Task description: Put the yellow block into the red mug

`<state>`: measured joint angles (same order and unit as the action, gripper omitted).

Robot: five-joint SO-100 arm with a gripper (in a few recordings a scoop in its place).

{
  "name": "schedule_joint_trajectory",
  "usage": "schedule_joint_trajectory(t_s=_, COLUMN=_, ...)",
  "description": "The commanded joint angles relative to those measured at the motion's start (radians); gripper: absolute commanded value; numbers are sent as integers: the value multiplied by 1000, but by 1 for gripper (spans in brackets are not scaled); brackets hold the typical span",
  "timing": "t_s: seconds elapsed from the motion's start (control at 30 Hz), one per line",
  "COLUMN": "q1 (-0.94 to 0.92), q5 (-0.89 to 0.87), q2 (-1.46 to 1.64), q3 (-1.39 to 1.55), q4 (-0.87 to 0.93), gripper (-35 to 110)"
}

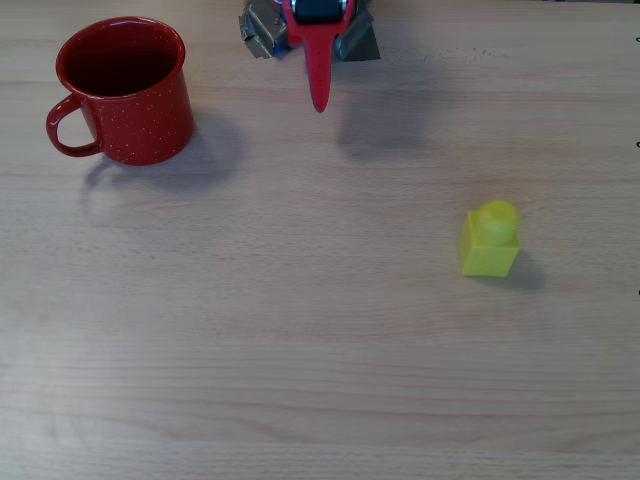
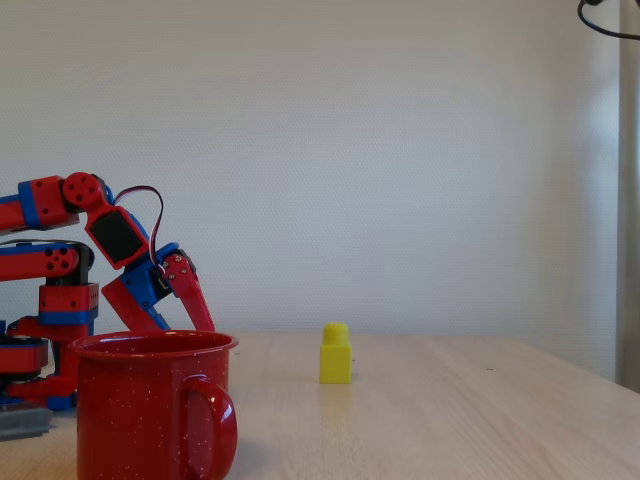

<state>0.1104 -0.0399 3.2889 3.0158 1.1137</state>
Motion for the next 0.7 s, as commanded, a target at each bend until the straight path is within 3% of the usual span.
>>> schedule_joint_trajectory(t_s=0.0, q1=18, q5=6, q2=11, q3=-17, q4=0, gripper=0)
schedule_joint_trajectory(t_s=0.3, q1=44, q5=9, q2=-198, q3=-166, q4=-43, gripper=0)
schedule_joint_trajectory(t_s=0.67, q1=135, q5=-74, q2=-583, q3=-621, q4=21, gripper=0)
